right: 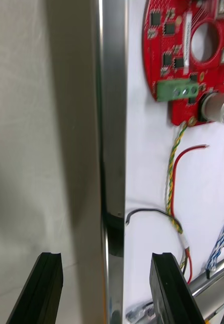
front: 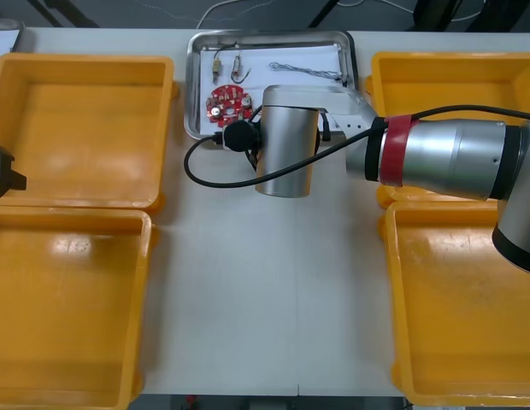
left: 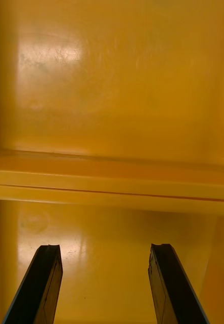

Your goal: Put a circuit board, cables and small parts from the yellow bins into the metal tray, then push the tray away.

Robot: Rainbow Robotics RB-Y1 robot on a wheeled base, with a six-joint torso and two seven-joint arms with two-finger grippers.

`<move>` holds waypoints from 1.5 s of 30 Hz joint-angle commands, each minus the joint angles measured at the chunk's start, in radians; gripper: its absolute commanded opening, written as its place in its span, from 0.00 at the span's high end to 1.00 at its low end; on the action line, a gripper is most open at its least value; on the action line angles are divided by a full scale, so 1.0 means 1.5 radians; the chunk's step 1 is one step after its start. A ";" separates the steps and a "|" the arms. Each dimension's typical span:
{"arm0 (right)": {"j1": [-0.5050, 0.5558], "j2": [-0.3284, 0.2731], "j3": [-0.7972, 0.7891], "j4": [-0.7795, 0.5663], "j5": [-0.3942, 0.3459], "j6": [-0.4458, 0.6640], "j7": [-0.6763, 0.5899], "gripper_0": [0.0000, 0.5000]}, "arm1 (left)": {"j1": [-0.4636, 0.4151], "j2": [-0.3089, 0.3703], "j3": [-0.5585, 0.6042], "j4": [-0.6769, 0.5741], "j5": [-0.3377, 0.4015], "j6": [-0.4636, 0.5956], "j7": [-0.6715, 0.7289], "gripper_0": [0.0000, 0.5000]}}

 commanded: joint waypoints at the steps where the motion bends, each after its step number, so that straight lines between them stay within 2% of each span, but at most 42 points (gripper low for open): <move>1: -0.036 0.002 -0.033 -0.057 -0.013 0.055 0.034 0.00 | -0.023 -0.006 -0.004 -0.007 0.005 0.005 -0.052 0.00; 8: -0.007 -0.015 -0.092 -0.150 -0.016 0.157 0.027 0.00 | -0.023 -0.006 -0.004 -0.007 0.005 0.005 -0.052 0.00; 10: 0.017 -0.027 -0.141 -0.192 -0.040 0.202 0.022 0.00 | -0.023 -0.006 -0.004 -0.007 0.005 0.005 -0.052 0.00; 11: 0.017 -0.027 -0.141 -0.192 -0.040 0.202 0.022 0.00 | -0.023 -0.006 -0.004 -0.007 0.005 0.005 -0.052 0.00; 13: 0.041 -0.046 -0.194 -0.236 -0.077 0.250 0.015 0.00 | -0.023 -0.006 -0.004 -0.007 0.005 0.005 -0.052 0.00; 16: 0.064 -0.065 -0.245 -0.281 -0.109 0.297 -0.014 0.00 | -0.023 -0.006 -0.004 -0.007 0.005 0.005 -0.052 0.00; 17: 0.064 -0.065 -0.245 -0.281 -0.109 0.297 -0.014 0.00 | -0.023 -0.006 -0.004 -0.007 0.005 0.005 -0.052 0.00; 22: 0.107 -0.125 -0.310 -0.392 -0.164 0.360 -0.136 0.00 | -0.023 -0.006 -0.004 -0.007 0.005 0.005 -0.052 0.00; 23: 0.107 -0.125 -0.310 -0.392 -0.164 0.360 -0.136 0.00 | -0.023 -0.006 -0.004 -0.007 0.005 0.005 -0.052 0.00; 24: 0.122 -0.147 -0.329 -0.423 -0.183 0.374 -0.170 0.00 | -0.023 -0.006 -0.004 -0.007 0.005 0.005 -0.052 0.00; 27: 0.144 -0.175 -0.357 -0.460 -0.210 0.387 -0.211 0.00 | -0.023 -0.006 -0.004 -0.007 0.005 0.005 -0.052 0.00; 28: 0.162 -0.199 -0.381 -0.485 -0.238 0.392 -0.243 0.00 | -0.023 -0.006 -0.004 -0.007 0.005 0.005 -0.052 0.00; 31: 0.187 -0.228 -0.412 -0.513 -0.273 0.395 -0.283 0.00 | -0.023 -0.006 -0.004 -0.007 0.005 0.005 -0.052 0.00; 34: 0.229 -0.273 -0.469 -0.553 -0.322 0.406 -0.341 0.00 | -0.023 -0.006 -0.004 -0.007 0.005 0.005 -0.052 0.00; 38: 0.274 -0.303 -0.535 -0.586 -0.356 0.437 -0.386 0.00 | -0.023 -0.006 -0.004 -0.007 0.005 0.005 -0.052 0.00; 39: 0.303 -0.316 -0.579 -0.605 -0.375 0.460 -0.409 0.00 | -0.023 -0.006 -0.004 -0.007 0.005 0.005 -0.052 0.00; 45: 0.382 -0.348 -0.691 -0.651 -0.411 0.518 -0.470 0.00 | -0.023 -0.006 -0.004 -0.007 0.005 0.005 -0.052 0.00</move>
